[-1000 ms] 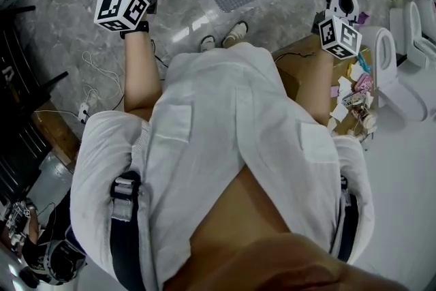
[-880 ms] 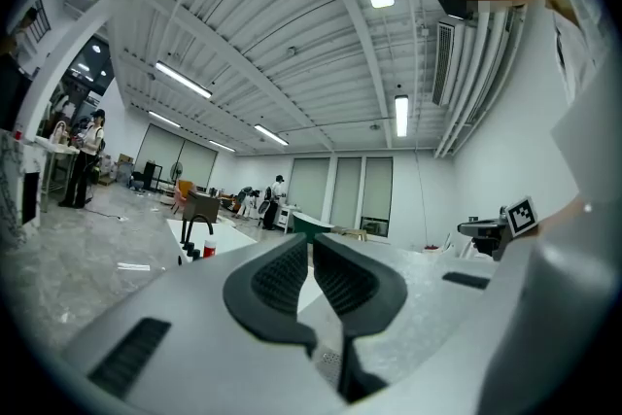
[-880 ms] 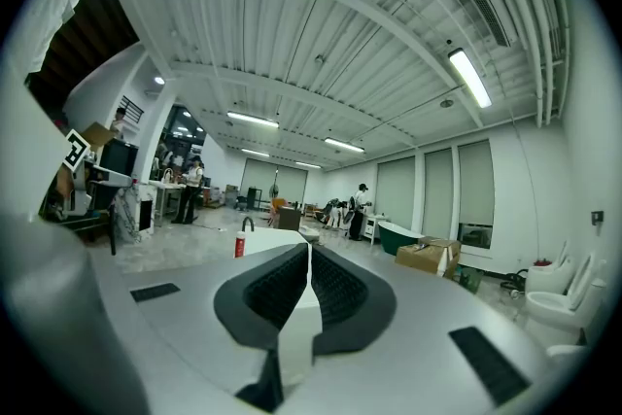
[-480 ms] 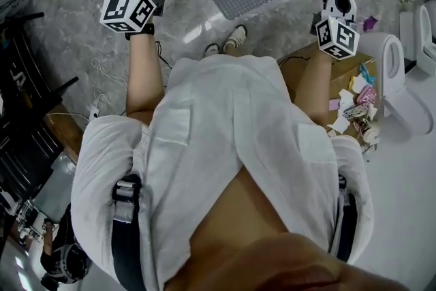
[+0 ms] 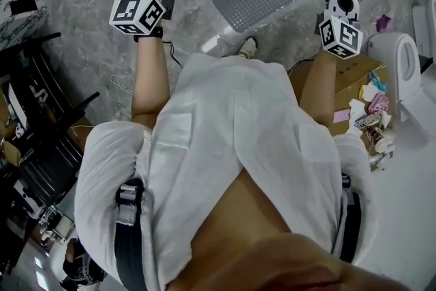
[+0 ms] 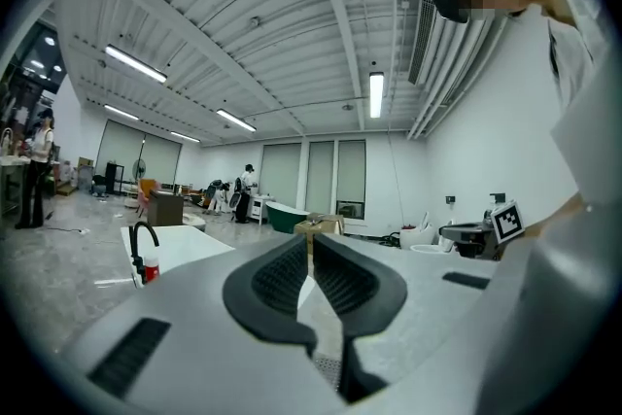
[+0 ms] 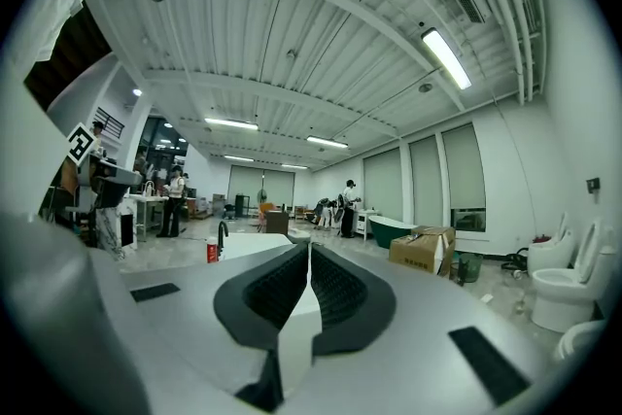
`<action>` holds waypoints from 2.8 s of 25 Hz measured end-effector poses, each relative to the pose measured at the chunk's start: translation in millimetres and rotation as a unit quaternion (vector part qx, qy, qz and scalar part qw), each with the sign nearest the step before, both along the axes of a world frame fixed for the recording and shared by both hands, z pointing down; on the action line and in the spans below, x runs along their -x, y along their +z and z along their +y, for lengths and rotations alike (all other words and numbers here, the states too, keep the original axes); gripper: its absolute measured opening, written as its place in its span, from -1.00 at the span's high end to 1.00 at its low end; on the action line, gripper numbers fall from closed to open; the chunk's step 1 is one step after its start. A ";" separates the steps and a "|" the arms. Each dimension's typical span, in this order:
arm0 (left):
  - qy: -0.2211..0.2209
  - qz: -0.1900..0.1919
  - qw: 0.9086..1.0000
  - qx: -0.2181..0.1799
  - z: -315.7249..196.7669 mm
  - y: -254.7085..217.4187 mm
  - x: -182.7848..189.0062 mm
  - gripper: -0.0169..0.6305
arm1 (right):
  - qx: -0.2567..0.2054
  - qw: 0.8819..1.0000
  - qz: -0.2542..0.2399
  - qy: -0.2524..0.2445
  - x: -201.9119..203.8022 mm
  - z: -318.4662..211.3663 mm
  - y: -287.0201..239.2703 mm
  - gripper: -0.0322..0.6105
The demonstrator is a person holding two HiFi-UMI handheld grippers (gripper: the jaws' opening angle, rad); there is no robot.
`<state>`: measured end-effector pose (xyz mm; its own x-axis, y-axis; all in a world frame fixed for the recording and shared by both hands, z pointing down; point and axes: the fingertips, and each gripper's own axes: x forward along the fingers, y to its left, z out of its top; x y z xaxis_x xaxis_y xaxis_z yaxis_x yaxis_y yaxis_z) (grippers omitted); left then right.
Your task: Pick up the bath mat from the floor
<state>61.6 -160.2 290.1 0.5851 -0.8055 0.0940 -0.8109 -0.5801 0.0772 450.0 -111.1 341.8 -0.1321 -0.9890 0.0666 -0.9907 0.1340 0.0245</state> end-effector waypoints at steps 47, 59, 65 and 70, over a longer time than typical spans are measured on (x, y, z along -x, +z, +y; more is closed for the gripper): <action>0.031 0.043 0.992 0.116 -86.7 163.7 200.5 0.87 | 0.144 0.978 0.019 -0.150 333.7 -134.0 140.0 0.80; 0.034 0.048 0.993 0.105 -94.6 150.7 282.6 0.87 | 0.127 0.978 0.035 -0.160 414.0 -152.7 119.6 0.78; 0.038 0.043 0.994 0.097 -90.5 143.9 303.5 0.87 | 0.128 0.973 0.057 -0.183 444.4 -142.6 119.5 0.77; 0.003 0.048 0.994 0.097 -76.8 152.6 296.5 0.87 | 0.138 0.964 0.054 -0.222 442.8 -135.9 133.2 0.70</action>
<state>-234.8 -237.0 442.7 0.6041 -0.7737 0.1909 -0.7905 -0.5517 0.2657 7.2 -246.9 475.0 -0.5166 -0.7787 0.3560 -0.8273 0.5612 0.0269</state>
